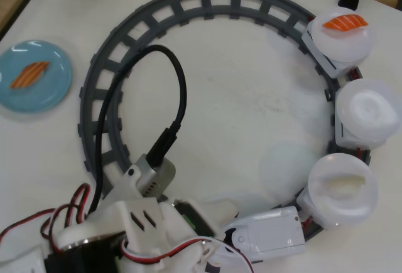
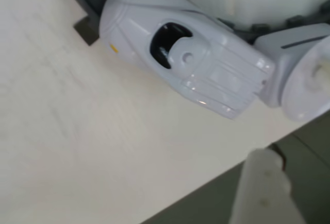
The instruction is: Pick up the sushi from the Shinkansen and put it on the blue dish
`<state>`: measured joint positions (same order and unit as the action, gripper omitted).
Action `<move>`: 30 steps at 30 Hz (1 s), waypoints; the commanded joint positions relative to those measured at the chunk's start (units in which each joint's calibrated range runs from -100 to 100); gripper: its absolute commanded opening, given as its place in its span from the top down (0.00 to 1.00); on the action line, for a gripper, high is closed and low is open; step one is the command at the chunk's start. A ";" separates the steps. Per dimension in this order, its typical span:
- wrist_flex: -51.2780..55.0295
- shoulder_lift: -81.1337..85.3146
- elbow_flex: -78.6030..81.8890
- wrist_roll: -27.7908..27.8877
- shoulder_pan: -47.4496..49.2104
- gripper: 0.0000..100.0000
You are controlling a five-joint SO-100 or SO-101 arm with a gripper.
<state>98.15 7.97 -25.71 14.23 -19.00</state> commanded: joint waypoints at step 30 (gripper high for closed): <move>-0.10 0.20 9.39 24.79 -5.38 0.77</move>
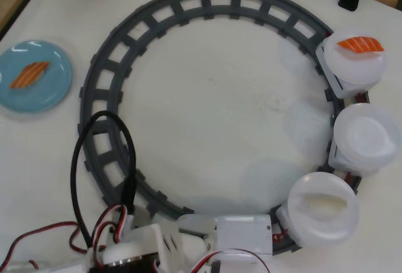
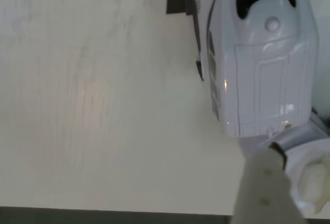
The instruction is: Pick up the sushi from the Shinkansen and put it on the blue dish
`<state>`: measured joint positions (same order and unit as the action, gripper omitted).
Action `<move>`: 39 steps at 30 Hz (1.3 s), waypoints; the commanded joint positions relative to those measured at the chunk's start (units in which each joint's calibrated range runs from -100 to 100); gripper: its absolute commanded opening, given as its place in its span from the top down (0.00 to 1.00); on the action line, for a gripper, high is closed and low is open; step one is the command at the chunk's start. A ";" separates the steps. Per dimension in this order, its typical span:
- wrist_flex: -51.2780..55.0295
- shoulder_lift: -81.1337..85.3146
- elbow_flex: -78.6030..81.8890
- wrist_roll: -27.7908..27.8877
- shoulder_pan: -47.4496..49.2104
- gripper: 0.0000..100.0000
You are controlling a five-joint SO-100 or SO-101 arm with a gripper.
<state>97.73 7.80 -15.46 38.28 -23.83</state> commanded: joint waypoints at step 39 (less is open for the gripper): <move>1.42 -31.65 -32.24 -7.06 -1.17 0.69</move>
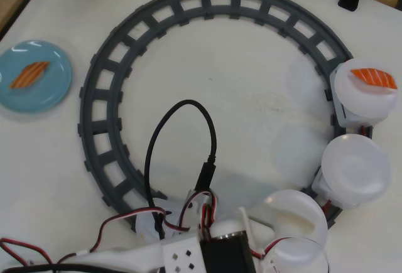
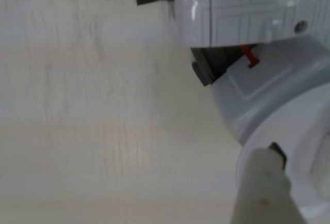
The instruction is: Pick up the sushi from the Shinkansen and put it on the blue dish
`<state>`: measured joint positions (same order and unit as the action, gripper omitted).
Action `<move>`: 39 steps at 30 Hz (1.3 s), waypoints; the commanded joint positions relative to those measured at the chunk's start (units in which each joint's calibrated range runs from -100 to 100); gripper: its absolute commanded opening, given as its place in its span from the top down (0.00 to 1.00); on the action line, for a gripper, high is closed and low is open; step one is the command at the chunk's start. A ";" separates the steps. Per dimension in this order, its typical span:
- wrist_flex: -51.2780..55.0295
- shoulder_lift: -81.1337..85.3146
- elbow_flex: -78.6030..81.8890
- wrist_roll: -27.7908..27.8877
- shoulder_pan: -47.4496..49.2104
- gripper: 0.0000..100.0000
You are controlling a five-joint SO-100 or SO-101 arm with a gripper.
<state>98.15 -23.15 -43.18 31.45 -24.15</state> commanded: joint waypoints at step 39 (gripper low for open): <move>-2.23 -9.32 -5.51 0.19 2.59 0.70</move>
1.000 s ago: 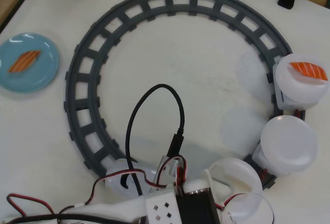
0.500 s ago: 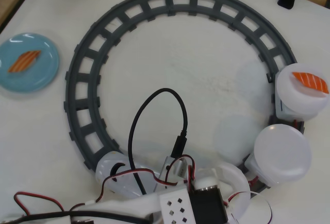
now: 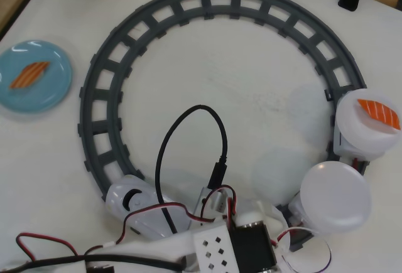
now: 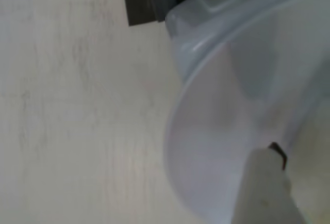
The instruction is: Pick up the sushi from the Shinkansen and put it on the blue dish
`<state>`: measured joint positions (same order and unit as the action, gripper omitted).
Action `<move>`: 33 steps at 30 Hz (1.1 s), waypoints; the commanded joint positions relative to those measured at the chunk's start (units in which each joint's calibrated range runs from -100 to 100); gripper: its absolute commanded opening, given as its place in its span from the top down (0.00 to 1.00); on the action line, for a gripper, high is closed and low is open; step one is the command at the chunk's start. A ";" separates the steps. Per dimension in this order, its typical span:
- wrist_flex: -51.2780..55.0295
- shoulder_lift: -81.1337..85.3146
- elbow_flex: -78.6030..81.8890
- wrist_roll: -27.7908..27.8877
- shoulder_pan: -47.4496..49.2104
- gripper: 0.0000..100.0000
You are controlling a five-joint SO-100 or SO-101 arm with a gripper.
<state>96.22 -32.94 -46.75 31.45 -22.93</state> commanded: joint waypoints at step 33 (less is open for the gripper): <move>0.38 0.80 6.17 -0.18 2.59 0.94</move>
<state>96.13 -32.60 -40.53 31.14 -19.41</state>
